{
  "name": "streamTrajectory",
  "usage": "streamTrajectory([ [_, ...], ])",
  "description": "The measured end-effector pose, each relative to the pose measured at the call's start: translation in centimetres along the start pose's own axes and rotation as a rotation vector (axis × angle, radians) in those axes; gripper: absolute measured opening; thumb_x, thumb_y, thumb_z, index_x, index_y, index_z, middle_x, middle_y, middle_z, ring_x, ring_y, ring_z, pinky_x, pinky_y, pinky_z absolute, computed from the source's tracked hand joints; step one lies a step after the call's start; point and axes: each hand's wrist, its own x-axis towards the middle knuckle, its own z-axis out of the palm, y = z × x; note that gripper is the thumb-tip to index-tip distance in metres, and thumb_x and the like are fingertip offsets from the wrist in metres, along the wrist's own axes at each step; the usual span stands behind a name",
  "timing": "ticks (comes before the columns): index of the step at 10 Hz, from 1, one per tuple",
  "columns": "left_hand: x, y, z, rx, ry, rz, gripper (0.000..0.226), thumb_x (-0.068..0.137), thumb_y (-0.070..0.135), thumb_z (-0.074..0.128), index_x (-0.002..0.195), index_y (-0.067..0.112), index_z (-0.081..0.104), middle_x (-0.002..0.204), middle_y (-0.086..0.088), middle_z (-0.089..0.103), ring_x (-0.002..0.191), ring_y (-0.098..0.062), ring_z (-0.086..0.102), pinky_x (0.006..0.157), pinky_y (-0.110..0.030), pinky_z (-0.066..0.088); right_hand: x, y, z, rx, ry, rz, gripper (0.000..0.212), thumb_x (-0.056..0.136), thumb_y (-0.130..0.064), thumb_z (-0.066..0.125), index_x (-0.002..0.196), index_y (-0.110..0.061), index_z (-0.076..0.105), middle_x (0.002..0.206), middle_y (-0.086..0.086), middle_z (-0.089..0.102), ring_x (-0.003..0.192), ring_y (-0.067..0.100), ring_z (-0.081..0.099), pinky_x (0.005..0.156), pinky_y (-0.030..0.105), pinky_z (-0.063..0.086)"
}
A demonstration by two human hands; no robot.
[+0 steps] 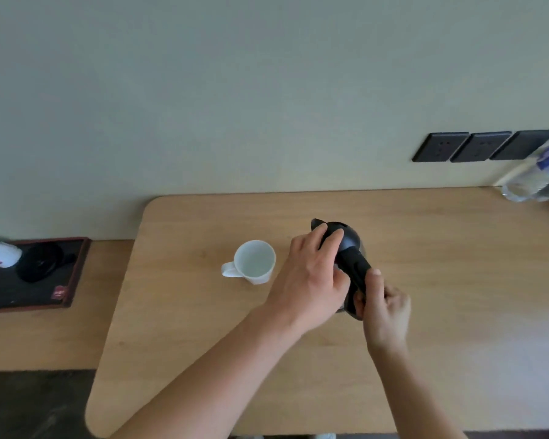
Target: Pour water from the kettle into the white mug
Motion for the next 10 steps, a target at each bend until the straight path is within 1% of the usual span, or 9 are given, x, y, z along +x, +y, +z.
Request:
streamTrajectory([
  [1, 0.8, -0.6, 0.6, 0.007, -0.035, 0.004, 0.061, 0.091, 0.013, 0.054, 0.151, 0.014, 0.043, 0.16, -0.004, 0.04, 0.142, -0.028, 0.035, 0.116, -0.034, 0.033, -0.2, 1.9, 0.9, 0.065, 0.034, 0.042, 0.063, 0.087, -0.052, 0.05, 0.058, 0.002, 0.034, 0.053, 0.007, 0.036, 0.054, 0.019, 0.033, 0.055, 0.037, 0.03],
  [2, 1.0, -1.3, 1.3, -0.001, -0.034, 0.001, 0.062, 0.086, 0.017, 0.049, 0.148, 0.013, 0.047, 0.156, -0.005, 0.046, 0.14, -0.029, 0.04, 0.118, -0.038, 0.035, -0.2, 3.3, 1.7, 0.101, 0.043, 0.062, 0.058, 0.088, -0.053, 0.049, 0.055, -0.007, 0.038, 0.053, 0.007, 0.039, 0.056, 0.02, 0.036, 0.056, 0.04, 0.031],
  [3, 1.1, -2.2, 1.8, 0.004, -0.006, 0.021, 0.065, 0.083, 0.028, 0.039, 0.145, 0.015, 0.051, 0.153, -0.004, 0.049, 0.137, -0.027, 0.043, 0.117, -0.038, 0.037, -0.1, 4.3, 2.2, 0.112, 0.049, 0.055, 0.054, 0.09, -0.053, 0.047, 0.055, -0.012, 0.044, 0.05, -0.001, 0.044, 0.053, 0.02, 0.039, 0.057, 0.038, 0.034],
  [4, 0.9, -2.7, 2.3, 0.008, 0.011, 0.045, 0.065, 0.081, 0.03, 0.038, 0.143, 0.014, 0.053, 0.151, -0.005, 0.051, 0.135, -0.028, 0.046, 0.115, -0.038, 0.039, -0.2, 5.0, 2.4, 0.117, 0.047, 0.06, 0.051, 0.09, -0.053, 0.044, 0.058, -0.012, 0.046, 0.048, -0.007, 0.046, 0.051, 0.016, 0.04, 0.057, 0.037, 0.037],
  [5, 0.9, -3.0, 2.7, 0.014, 0.025, 0.06, 0.059, 0.083, 0.021, 0.047, 0.142, 0.014, 0.054, 0.152, -0.005, 0.051, 0.135, -0.03, 0.047, 0.115, -0.037, 0.039, -0.5, 5.2, 2.7, 0.127, 0.024, 0.057, 0.046, 0.09, -0.051, 0.042, 0.06, -0.016, 0.046, 0.048, -0.011, 0.046, 0.05, 0.012, 0.039, 0.057, 0.035, 0.036],
  [7, 1.0, -3.3, 3.0, 0.019, 0.013, 0.075, 0.06, 0.083, 0.017, 0.054, 0.143, 0.016, 0.051, 0.154, -0.003, 0.048, 0.138, -0.028, 0.044, 0.116, -0.034, 0.036, -0.7, 5.1, 3.1, 0.136, -0.002, 0.037, 0.047, 0.092, -0.05, 0.041, 0.06, -0.016, 0.045, 0.05, -0.009, 0.045, 0.051, 0.011, 0.04, 0.052, 0.029, 0.035],
  [8, 1.0, -3.3, 2.9, 0.03, 0.001, 0.073, 0.061, 0.083, 0.02, 0.053, 0.144, 0.017, 0.051, 0.155, -0.002, 0.048, 0.139, -0.026, 0.043, 0.115, -0.031, 0.036, -0.6, 5.3, 3.1, 0.151, -0.01, 0.033, 0.048, 0.093, -0.049, 0.042, 0.061, -0.014, 0.046, 0.053, -0.007, 0.047, 0.053, 0.013, 0.041, 0.054, 0.032, 0.036],
  [9, 0.9, -3.6, 2.8, -0.027, 0.01, 0.093, 0.06, 0.087, 0.03, 0.045, 0.146, 0.02, 0.05, 0.157, 0.001, 0.045, 0.143, -0.02, 0.041, 0.119, -0.034, 0.035, -0.6, 5.5, 2.8, 0.115, -0.037, -0.002, 0.051, 0.096, -0.049, 0.04, 0.064, -0.012, 0.052, 0.056, 0.001, 0.052, 0.056, 0.017, 0.046, 0.057, 0.042, 0.04],
  [10, 0.7, -3.4, 1.8, -0.27, 0.014, 0.002, 0.06, 0.095, 0.032, 0.043, 0.154, 0.026, 0.04, 0.164, 0.01, 0.036, 0.152, -0.004, 0.029, 0.125, -0.032, 0.027, -1.0, 5.2, 1.5, -0.043, 0.009, -0.099, 0.048, 0.097, -0.052, 0.035, 0.096, -0.017, 0.069, 0.087, 0.001, 0.071, 0.079, 0.013, 0.064, 0.072, 0.043, 0.053],
])
